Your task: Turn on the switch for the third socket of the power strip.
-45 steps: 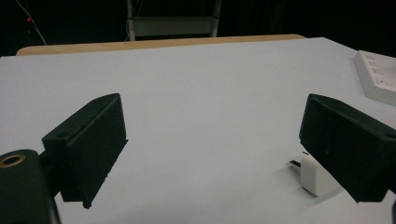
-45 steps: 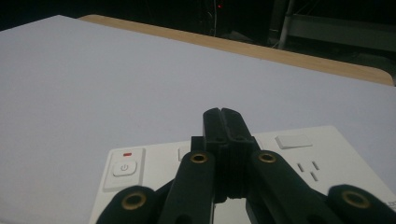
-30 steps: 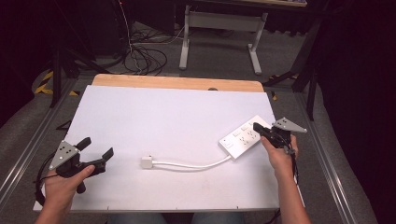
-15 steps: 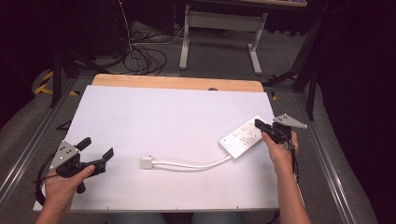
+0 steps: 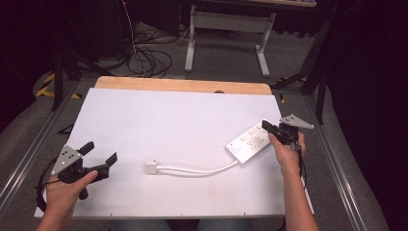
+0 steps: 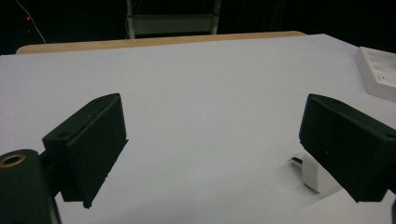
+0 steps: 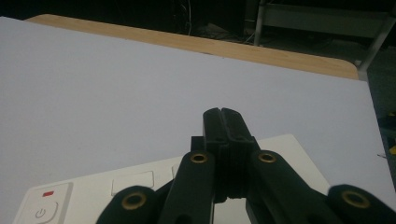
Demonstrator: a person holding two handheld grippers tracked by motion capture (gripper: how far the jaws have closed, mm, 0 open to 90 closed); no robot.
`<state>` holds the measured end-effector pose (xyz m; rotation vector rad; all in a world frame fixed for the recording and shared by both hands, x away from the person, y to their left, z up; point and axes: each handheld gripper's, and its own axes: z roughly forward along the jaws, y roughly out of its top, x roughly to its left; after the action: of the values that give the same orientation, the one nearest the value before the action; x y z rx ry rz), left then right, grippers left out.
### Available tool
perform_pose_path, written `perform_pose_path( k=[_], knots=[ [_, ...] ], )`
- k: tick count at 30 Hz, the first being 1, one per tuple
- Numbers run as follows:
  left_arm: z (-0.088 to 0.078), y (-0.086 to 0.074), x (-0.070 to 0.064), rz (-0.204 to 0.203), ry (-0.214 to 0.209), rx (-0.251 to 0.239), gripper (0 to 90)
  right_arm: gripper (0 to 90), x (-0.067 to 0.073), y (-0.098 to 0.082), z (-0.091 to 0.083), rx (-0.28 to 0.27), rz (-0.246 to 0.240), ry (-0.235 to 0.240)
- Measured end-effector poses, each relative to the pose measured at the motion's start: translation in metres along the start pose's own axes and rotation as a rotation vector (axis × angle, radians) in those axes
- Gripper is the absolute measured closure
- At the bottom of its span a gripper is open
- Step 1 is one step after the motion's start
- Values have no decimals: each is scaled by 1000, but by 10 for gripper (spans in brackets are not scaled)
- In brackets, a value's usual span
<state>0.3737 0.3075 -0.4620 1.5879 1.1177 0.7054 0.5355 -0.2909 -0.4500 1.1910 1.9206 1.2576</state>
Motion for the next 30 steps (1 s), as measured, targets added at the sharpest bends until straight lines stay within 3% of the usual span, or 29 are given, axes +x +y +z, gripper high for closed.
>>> perform_pose_path(
  k=[30],
  knots=[
    [2,0,-2,6,-6,9,80,900,-14,0,5,11,21,-28]
  ],
)
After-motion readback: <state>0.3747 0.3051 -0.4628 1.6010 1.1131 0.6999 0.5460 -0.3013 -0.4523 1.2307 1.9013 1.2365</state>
